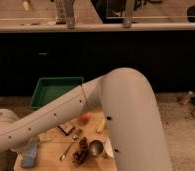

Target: Place sponge in paper cup

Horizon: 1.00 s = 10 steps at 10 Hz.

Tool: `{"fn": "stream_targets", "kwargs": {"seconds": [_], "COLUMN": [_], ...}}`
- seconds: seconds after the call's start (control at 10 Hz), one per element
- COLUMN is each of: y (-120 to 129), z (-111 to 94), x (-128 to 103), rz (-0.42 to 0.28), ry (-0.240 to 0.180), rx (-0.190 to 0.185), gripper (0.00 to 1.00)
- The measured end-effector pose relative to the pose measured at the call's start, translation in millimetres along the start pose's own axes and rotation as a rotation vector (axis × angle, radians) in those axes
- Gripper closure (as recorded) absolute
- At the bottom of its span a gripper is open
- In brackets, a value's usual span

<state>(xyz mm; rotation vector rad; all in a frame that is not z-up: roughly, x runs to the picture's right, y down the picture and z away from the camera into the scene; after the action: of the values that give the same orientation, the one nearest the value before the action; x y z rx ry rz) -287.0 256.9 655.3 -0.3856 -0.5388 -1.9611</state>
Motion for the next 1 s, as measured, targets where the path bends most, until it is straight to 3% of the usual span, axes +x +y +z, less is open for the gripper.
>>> {"fn": "stream_targets", "kwargs": {"seconds": [0.5,1.0], "y": [-38.6,-50.9], "z": [16.7,43.3], "x": [3.4,5.6], "rz": [0.071,0.156], "ry": [-0.042,-0.088], "rx": [0.093,0.109], "gripper": [0.2,0.2]}}
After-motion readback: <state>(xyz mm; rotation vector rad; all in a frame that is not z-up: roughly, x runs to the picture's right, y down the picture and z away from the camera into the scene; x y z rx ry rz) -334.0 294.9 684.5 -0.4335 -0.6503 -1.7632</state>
